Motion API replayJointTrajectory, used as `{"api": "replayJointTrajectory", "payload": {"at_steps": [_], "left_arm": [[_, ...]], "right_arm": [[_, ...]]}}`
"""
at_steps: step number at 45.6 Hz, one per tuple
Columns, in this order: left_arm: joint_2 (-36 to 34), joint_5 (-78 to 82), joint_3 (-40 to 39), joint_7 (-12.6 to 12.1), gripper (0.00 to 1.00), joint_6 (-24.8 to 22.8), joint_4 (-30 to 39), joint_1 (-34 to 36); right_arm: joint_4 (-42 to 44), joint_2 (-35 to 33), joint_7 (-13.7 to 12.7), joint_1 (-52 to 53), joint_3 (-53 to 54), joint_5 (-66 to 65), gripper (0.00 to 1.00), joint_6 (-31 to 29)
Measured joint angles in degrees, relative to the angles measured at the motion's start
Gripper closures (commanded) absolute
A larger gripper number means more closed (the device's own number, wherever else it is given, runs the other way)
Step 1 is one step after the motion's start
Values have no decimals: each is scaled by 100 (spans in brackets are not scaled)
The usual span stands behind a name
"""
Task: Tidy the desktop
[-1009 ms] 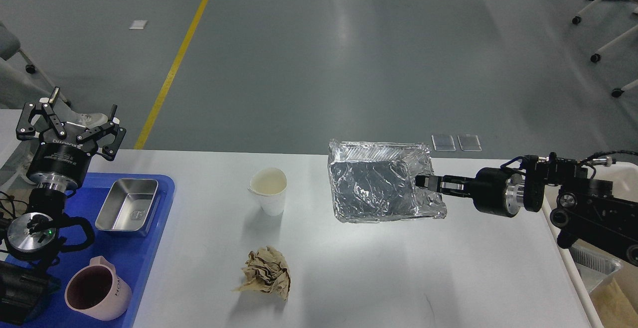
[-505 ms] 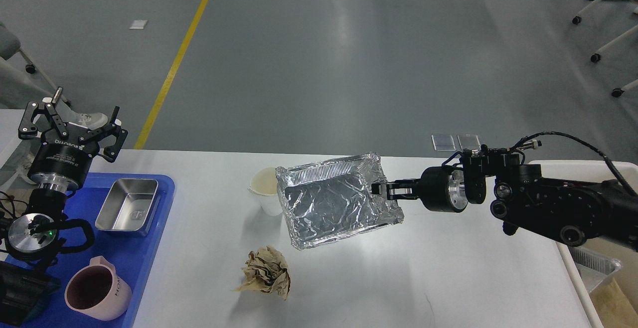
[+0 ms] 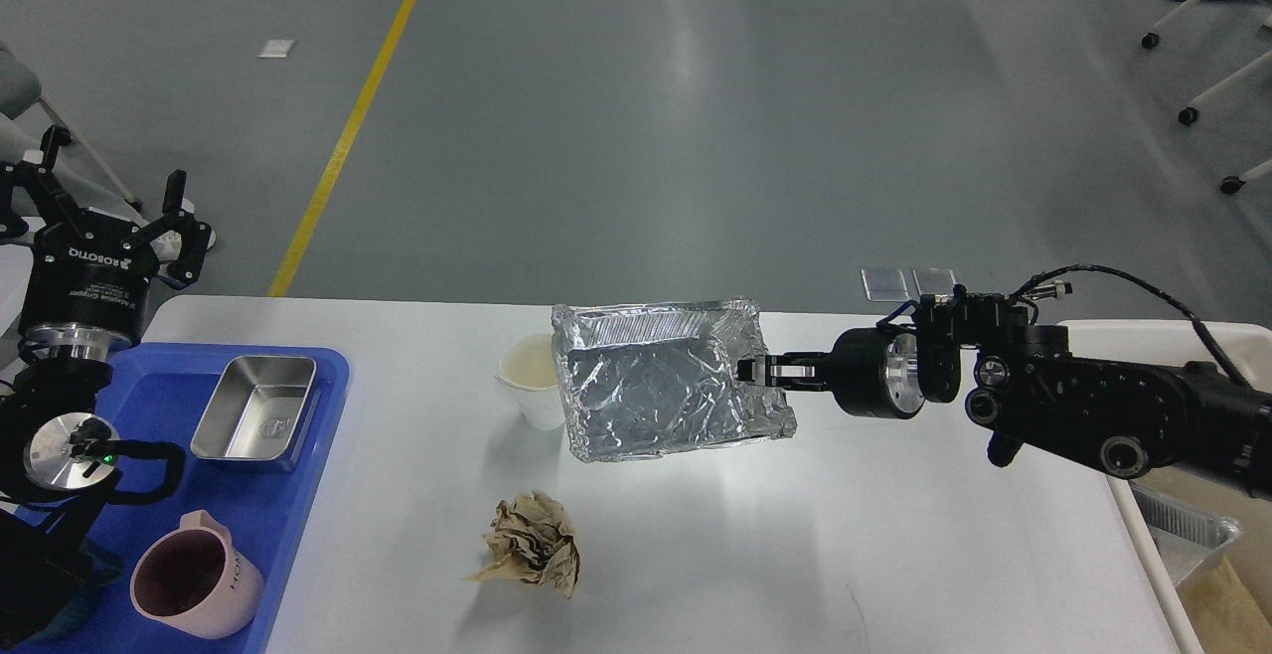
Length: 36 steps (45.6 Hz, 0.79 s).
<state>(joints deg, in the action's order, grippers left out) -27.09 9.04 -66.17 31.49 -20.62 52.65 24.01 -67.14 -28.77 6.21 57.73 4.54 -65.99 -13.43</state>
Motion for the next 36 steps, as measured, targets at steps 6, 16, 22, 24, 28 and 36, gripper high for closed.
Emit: {"api": "replayJointTrajectory", "payload": {"at_steps": [6, 16, 22, 24, 28, 36], "left_arm": [[-12, 264, 61, 59, 3, 617, 341, 43], [-475, 309, 623, -71, 3, 1073, 462, 246], [-694, 340, 765, -72, 3, 1071, 478, 255], [-771, 425, 785, -69, 3, 1043, 481, 244], [-964, 888, 806, -58, 3, 1124, 481, 208], [-1344, 1802, 517, 201, 4, 1749, 881, -284]], "right_arm": [[0, 8, -37, -13, 4, 31, 100, 14], [8, -4, -48, -82, 0, 29, 100, 16], [10, 3, -50, -95, -5, 25, 100, 23], [12, 10, -50, -96, -5, 25, 100, 24], [18, 19, -51, -103, -5, 25, 100, 28], [41, 25, -66, -155, -6, 25, 100, 34]]}}
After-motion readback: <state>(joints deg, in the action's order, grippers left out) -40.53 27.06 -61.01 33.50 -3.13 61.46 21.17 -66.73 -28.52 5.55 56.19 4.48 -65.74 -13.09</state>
